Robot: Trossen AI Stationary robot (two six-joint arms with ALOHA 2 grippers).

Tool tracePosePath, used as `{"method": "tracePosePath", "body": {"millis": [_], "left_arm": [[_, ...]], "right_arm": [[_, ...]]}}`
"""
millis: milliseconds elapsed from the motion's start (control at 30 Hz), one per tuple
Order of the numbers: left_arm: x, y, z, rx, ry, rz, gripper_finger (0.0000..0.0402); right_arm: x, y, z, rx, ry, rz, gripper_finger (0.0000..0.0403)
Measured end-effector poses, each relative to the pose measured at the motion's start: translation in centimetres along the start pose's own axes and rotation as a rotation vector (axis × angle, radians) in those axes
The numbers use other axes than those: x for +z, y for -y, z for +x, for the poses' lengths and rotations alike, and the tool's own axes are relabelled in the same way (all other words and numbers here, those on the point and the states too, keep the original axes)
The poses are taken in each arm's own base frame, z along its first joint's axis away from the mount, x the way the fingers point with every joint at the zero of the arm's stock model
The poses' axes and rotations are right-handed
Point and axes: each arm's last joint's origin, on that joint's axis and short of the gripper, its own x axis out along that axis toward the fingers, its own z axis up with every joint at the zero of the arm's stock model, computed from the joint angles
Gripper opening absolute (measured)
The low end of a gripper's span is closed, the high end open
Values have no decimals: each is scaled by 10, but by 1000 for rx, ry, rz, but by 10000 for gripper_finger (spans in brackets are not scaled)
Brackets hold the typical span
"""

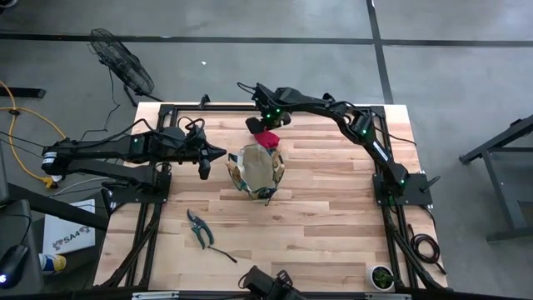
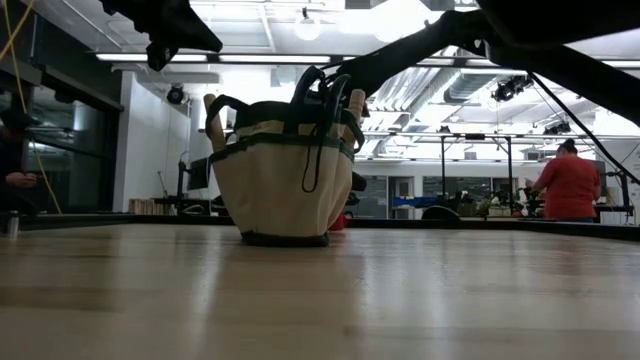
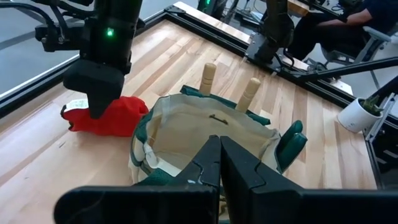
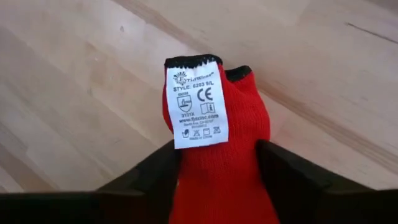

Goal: Pick & Place Garden tools in Gardening bag
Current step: Put the red gloves into the brown gardening bag

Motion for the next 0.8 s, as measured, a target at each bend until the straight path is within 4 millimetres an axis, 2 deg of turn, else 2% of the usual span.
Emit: {"method": "tracePosePath", "body": {"millis": [367, 533, 800], "left_arm": [[0, 0, 0, 0, 0, 0, 0], [0, 1, 0, -24, -10, -6, 0], [0, 1, -2, -43, -9, -19, 0]], "right_arm": [[-1, -1, 0, 24, -17, -40, 23], [-1, -4, -11, 17, -1, -57, 8], [1, -17, -66, 19, 132, -96, 6]]}}
